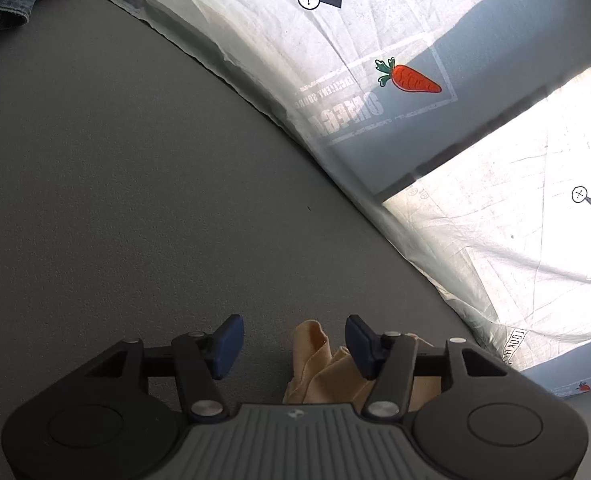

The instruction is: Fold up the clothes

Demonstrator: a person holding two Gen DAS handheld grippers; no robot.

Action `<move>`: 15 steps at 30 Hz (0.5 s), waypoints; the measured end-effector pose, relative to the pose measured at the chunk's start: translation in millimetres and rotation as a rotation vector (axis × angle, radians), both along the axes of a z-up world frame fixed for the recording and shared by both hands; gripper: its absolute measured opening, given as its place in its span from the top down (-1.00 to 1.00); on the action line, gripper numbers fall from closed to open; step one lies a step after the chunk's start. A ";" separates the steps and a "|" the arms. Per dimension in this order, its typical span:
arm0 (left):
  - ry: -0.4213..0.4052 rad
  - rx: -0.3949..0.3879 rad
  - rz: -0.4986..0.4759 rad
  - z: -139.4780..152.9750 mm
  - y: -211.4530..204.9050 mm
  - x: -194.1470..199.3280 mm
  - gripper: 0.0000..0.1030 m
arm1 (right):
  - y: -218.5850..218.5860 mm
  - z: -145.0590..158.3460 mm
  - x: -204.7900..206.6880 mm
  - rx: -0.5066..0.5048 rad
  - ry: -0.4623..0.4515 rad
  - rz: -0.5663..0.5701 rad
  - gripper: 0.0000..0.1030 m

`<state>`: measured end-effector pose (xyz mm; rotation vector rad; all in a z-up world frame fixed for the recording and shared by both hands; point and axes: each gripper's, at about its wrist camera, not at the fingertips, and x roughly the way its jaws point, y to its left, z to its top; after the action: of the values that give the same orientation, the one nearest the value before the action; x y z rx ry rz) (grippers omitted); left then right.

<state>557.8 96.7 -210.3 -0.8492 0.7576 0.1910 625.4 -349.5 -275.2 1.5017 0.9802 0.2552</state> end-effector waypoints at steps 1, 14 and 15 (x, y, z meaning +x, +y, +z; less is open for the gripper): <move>0.006 0.024 -0.007 0.0 -0.4 -1.7 -0.29 | -0.9 5.0 0.8 -0.039 -0.020 0.015 0.11; 0.066 0.406 -0.338 -19.5 -74.6 23.7 -0.74 | 67.1 60.3 10.5 -0.872 -0.375 0.506 -0.15; 0.065 0.425 -0.351 -20.2 -78.4 25.5 -0.74 | 71.6 60.5 12.4 -0.915 -0.402 0.529 -0.16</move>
<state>583.4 18.3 -230.4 -0.3011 0.8747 0.0620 637.8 -277.9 -214.7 0.3261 0.9528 0.3951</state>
